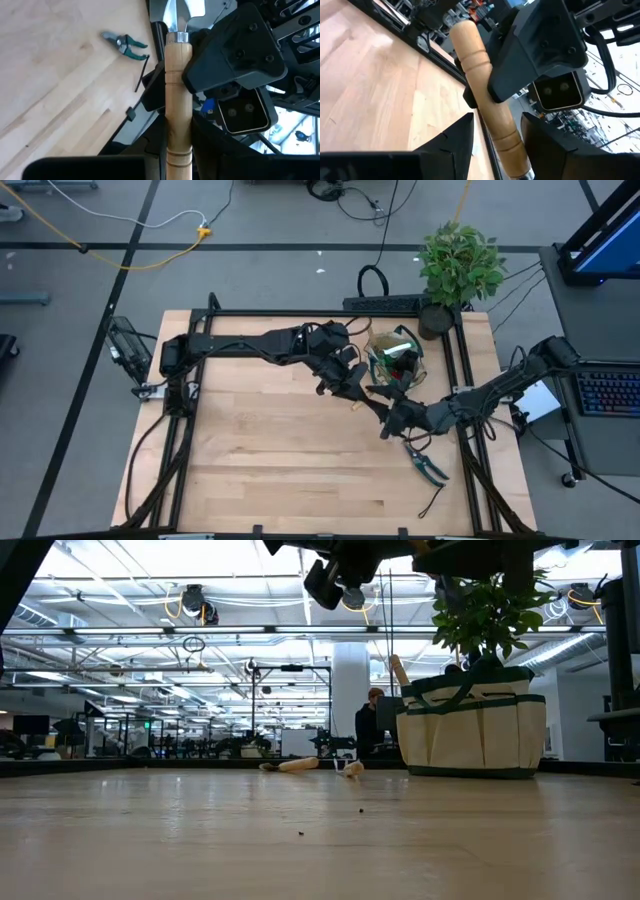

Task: Pick & Place Garden tools in Gardening bag
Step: Put the bottom brown trowel into the gardening bag

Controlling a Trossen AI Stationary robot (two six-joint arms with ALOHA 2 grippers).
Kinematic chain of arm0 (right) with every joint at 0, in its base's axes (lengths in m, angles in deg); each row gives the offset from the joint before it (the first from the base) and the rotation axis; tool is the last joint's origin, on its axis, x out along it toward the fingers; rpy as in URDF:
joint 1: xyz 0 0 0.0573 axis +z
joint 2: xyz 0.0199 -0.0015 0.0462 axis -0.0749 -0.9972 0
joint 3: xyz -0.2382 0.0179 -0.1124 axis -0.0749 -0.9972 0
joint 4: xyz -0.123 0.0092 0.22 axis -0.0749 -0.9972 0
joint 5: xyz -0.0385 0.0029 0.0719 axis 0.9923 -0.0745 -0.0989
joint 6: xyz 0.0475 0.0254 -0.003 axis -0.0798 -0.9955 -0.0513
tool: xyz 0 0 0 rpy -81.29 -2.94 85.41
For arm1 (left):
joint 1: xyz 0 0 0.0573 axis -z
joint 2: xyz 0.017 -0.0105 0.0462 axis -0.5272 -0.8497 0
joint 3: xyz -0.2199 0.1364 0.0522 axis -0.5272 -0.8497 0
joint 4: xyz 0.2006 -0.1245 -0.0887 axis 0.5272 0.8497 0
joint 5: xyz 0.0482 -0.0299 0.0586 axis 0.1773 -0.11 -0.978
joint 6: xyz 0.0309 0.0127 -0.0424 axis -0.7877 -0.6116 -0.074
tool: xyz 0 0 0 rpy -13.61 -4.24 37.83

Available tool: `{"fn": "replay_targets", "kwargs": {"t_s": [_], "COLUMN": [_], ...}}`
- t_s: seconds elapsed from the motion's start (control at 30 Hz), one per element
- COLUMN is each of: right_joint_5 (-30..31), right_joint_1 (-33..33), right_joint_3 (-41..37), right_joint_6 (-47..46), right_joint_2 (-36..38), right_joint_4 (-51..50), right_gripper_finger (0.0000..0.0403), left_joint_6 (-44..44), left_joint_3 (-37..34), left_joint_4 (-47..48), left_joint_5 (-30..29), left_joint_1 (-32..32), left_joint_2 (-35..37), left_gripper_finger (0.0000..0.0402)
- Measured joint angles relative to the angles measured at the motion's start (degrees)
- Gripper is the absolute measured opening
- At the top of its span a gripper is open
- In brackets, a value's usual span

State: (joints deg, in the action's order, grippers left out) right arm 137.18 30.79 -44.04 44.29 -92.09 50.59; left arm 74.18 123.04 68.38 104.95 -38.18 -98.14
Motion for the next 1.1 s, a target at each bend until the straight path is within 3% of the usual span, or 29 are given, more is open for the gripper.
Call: {"fn": "replay_targets", "kwargs": {"t_s": [0.23,0.67,0.97,1.1], "right_joint_5": [2.66,3.04,5.28,5.35], "right_joint_1": [-0.11,-0.28,-0.24,-0.25], "right_joint_3": [0.00,-0.13,-0.15,-0.15], "right_joint_6": [0.43,0.58,-4.12,-8.89], "right_joint_2": [-0.02,-0.09,-0.11,-0.03], "right_joint_4": [3.21,2.65,2.41,2.39], "right_gripper_finger": [0.0143,0.0078,0.0064,0.0062], "left_joint_6": [0.40,2.72,0.59,-1.96], "left_joint_3": [0.01,0.01,0.08,0.11], "left_joint_4": [-1.76,-2.14,-2.36,-3.15], "left_joint_5": [-1.37,-4.26,-5.90,-6.06], "left_joint_1": [0.16,0.13,-0.16,-0.59], "left_joint_2": [0.00,0.12,0.17,0.20], "left_gripper_finger": [0.0064,0.0064,0.0064,0.0098]}}
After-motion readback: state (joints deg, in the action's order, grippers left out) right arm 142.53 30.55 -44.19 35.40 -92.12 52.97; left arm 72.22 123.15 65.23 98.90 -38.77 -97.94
